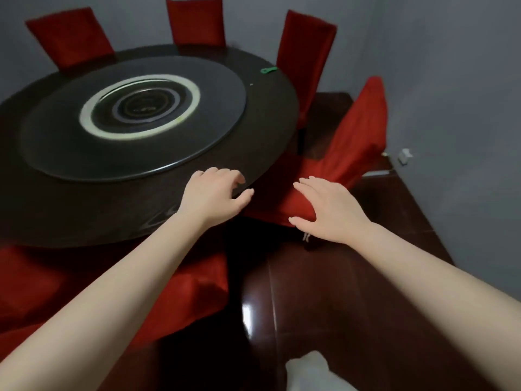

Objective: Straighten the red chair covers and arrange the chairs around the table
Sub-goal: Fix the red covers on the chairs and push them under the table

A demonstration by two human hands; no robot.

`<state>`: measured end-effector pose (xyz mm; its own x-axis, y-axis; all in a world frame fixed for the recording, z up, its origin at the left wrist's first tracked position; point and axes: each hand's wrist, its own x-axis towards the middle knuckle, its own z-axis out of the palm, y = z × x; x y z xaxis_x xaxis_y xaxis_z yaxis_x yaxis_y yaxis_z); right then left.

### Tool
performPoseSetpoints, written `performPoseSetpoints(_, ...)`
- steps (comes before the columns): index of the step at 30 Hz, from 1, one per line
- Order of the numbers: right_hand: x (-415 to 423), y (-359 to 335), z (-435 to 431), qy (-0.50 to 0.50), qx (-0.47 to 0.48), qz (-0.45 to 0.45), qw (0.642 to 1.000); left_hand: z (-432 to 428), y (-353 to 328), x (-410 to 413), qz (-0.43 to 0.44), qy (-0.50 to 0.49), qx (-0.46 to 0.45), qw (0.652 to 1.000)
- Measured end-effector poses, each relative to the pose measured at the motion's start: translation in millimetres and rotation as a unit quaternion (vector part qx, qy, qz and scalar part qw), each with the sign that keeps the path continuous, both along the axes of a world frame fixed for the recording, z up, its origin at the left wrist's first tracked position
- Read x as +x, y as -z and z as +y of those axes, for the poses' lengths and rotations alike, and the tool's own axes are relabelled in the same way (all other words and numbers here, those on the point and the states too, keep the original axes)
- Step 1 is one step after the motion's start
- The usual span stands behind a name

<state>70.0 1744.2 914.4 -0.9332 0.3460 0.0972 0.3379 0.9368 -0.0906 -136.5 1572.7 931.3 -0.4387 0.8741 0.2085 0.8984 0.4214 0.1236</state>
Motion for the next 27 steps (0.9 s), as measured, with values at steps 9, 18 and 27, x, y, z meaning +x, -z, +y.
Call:
performPoseSetpoints(9, 112, -28, 180, 0.091, -0.001, -0.009, 0.996, 199, -6, 76, -0.027, 0.076, -0.006, 0.997)
performPoseSetpoints(18, 99, -31, 334, 0.107, -0.004, 0.002, 0.994, 377, -26, 73, -0.022, 0.131, 0.012, 0.991)
performPoseSetpoints(27, 33, -23, 498, 0.080, -0.022, -0.029, 0.996, 538, -19, 5, -0.021, 0.121, -0.078, 0.989)
